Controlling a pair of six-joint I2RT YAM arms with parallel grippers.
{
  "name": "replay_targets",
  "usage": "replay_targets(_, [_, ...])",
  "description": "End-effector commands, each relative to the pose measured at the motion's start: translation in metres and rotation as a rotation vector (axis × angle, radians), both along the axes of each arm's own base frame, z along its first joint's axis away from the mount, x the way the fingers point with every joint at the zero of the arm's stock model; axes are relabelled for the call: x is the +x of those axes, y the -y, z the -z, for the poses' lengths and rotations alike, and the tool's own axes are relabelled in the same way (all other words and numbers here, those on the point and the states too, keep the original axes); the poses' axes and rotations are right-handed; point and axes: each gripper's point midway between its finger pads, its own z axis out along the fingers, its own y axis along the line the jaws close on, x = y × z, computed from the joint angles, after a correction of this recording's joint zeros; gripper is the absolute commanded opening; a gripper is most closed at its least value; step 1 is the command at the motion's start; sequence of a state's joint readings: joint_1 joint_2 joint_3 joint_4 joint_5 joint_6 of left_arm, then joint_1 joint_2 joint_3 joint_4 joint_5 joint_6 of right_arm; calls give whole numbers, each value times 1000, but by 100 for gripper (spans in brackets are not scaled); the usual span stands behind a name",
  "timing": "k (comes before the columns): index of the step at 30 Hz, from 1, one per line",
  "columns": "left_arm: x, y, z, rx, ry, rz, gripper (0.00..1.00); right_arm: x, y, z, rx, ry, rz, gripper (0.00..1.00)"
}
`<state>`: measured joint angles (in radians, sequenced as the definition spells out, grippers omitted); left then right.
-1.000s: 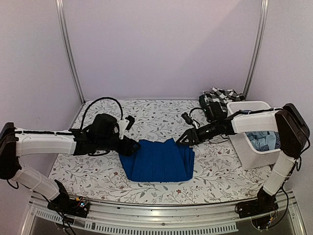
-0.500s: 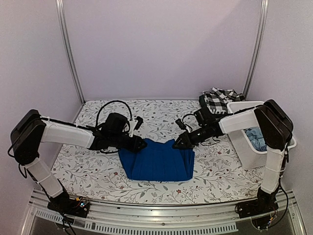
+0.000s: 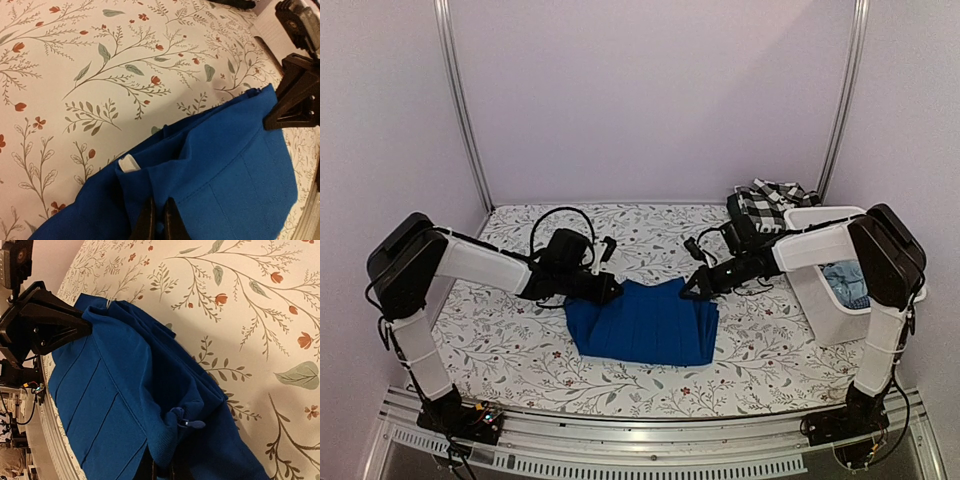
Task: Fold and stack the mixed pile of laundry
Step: Adjust the square-folded skirt at the center of the board.
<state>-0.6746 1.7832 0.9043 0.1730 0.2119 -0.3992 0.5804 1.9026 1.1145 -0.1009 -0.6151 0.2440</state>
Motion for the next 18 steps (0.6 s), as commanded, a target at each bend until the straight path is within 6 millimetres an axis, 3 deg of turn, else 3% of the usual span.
replay_targets(1, [28,-19,45,107,-45,-128,0,16,17,54,-135,-43,72,0])
replay_targets(4, [27,-24,66,131,-91,-168,0,24,19,85,-198,-59,79,0])
replay_targets(7, [26,-40,77,163,-106,-225,0,39,19,101,-251,-43,81,0])
replay_targets(13, [49,-68,60,171,-54,-292,3,80,2,82,-259,32,77,1])
replay_targets(14, [54,-67,55,181,-39,-280,9,84,1,75,-259,42,79,5])
replay_targets(16, [62,-61,36,182,7,-252,32,89,4,61,-259,64,89,23])
replay_targets(18, [66,-57,6,150,82,-234,55,95,11,30,-247,119,129,41])
